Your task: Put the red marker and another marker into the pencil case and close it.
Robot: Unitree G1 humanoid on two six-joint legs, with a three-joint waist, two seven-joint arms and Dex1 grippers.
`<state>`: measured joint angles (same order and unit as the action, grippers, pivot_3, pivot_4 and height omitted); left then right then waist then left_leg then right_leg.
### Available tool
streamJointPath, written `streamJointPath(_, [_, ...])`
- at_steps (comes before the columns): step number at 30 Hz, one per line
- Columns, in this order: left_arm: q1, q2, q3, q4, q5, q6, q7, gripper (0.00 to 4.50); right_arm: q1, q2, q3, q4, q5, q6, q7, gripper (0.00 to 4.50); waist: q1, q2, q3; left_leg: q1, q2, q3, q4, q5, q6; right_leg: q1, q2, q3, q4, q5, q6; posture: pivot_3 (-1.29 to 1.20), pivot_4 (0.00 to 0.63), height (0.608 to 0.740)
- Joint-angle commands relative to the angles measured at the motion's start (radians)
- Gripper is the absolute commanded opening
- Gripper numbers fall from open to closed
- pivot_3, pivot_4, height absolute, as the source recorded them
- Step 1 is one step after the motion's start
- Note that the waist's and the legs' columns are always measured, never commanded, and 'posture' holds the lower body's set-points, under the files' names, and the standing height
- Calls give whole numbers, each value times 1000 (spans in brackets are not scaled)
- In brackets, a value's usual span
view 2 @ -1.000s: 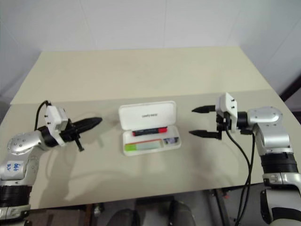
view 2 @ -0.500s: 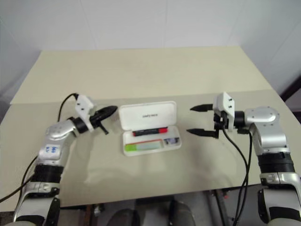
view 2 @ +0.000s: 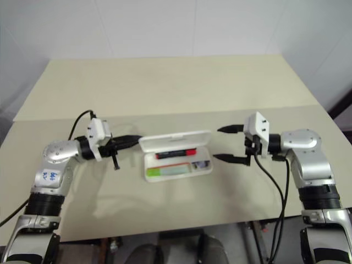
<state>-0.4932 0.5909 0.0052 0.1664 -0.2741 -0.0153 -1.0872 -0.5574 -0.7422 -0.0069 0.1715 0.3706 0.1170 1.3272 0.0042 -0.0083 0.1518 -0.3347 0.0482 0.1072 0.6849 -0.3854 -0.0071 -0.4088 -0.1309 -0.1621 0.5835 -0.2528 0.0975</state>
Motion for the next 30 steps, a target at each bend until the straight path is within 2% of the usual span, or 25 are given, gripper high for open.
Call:
streamJointPath(1, [-14, 5, -41, -39, 23, -35, -27, 26, 9, -8, -40, -37, 25, 7, -17, 4500, -1, 0, 0, 0, 0, 0, 0, 0, 0, 0, 0, 0, 0, 0, 0, 0, 150, 740])
streamJointPath(7, [-54, -45, -174, -60, 104, 28, -17, 26, 44, -18, -60, -81, 38, 26, -57, 4500, 0, 0, 0, 0, 0, 0, 0, 0, 0, 0, 0, 0, 0, 0, 0, 0, 150, 740])
streamJointPath(12, [-41, -29, -232, -92, 128, 95, -38, 26, 64, -13, -83, -136, 50, 34, -96, 4500, -4, 0, 0, 0, 0, 0, -1, 0, 0, -1, 1, 0, 0, 0, 0, 0, 150, 740])
streamJointPath(19, [-38, -15, -308, -158, 147, 299, -56, 26, 125, -11, -111, -260, 78, 96, -165, 4500, 2, -1, 0, 0, 0, 0, 0, 0, 0, 0, 0, 1, 0, 0, 0, 0, 150, 740])
streamJointPath(26, [-41, -9, -344, -185, 175, 373, -34, 26, 149, 1, -118, -314, 101, 129, -205, 4500, 7, -1, -1, 1, 0, 0, 0, 0, 0, 0, 0, 1, 0, 0, 0, 0, 150, 740])
streamJointPath(30, [-45, -26, -316, -197, 154, 382, -10, 26, 153, 11, -107, -310, 104, 127, -213, 4500, 12, -2, -1, 1, 0, 0, 0, 0, 0, 1, 0, 1, 0, 0, 0, 0, 150, 740])
